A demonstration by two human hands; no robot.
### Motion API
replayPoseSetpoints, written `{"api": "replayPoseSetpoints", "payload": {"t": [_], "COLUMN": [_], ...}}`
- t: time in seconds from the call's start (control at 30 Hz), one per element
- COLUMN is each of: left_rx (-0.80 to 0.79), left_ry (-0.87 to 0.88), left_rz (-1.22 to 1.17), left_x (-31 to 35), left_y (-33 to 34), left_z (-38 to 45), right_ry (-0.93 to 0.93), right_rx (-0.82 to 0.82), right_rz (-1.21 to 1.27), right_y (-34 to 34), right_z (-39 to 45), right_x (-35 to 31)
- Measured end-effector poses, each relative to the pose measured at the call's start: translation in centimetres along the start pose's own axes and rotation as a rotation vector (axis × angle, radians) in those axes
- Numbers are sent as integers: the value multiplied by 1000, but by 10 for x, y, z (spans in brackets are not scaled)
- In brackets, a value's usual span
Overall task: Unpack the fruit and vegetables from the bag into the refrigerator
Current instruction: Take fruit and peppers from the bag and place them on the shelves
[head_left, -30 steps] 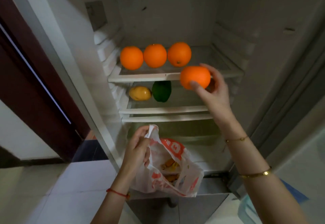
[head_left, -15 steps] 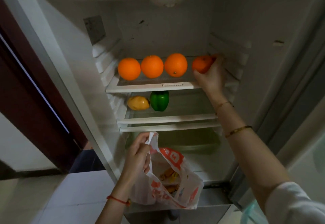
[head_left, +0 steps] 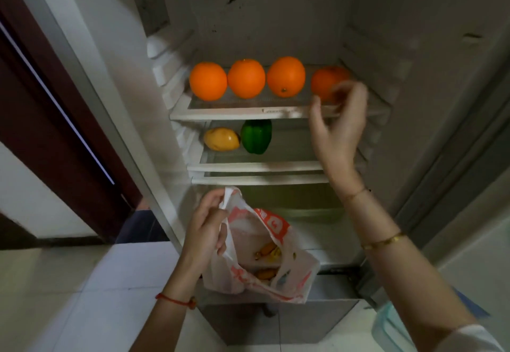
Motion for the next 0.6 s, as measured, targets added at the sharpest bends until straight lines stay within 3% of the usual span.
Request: {"api": "replayPoseSetpoints", "payload": {"t": [0.13, 0.27, 0.33, 0.43, 0.6], "left_rx": [27, 20, 20, 24, 75], "left_ry": [5, 44, 48, 46, 45], "left_rz": [13, 8, -12, -54, 3], "left_x": [-1, 5, 4, 1, -2], "left_y": [-12, -21, -26, -33, -44], "left_z": [-11, -22, -25, -28, -39], "right_ry": [-34, 90, 136, 194, 393], "right_rx": [-585, -1175, -1371, -1469, -1557], "right_rz": [155, 9, -3, 86, -139], "right_y": [45, 92, 103, 114, 147], "right_z": [-95, -219, -260, -287, -327], "right_x": [-14, 19, 25, 20, 53]}}
Point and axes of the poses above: each hand's wrist, its own z-axis towards the middle knuckle, its own y-axis out of the palm, x = y × z, the point moved 10 cm from there along z, towards the middle knuckle, and after that the axes turned 1 degree about y, right-handed, at the moved point
